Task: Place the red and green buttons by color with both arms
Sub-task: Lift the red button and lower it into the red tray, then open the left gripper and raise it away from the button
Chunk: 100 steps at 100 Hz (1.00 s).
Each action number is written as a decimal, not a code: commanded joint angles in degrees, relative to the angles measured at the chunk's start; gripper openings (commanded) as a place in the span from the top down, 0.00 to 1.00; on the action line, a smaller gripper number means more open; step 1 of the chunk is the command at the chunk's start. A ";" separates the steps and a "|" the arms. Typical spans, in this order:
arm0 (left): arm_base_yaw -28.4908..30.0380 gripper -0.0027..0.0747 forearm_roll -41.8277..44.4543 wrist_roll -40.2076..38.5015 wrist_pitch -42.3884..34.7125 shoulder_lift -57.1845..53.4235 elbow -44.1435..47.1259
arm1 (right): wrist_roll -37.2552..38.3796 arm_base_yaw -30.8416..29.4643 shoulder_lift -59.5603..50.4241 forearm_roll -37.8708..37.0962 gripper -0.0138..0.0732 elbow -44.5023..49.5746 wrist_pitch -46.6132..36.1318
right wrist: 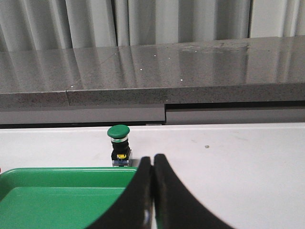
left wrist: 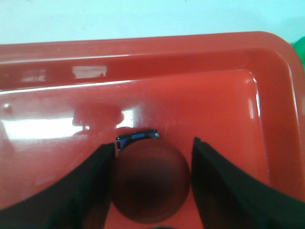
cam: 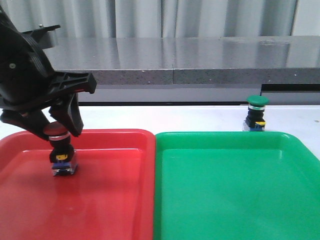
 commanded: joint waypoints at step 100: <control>1.89 0.18 5.78 -0.62 -3.94 -18.64 -1.31 | -0.40 -0.30 -1.18 -0.04 0.97 -0.76 -4.78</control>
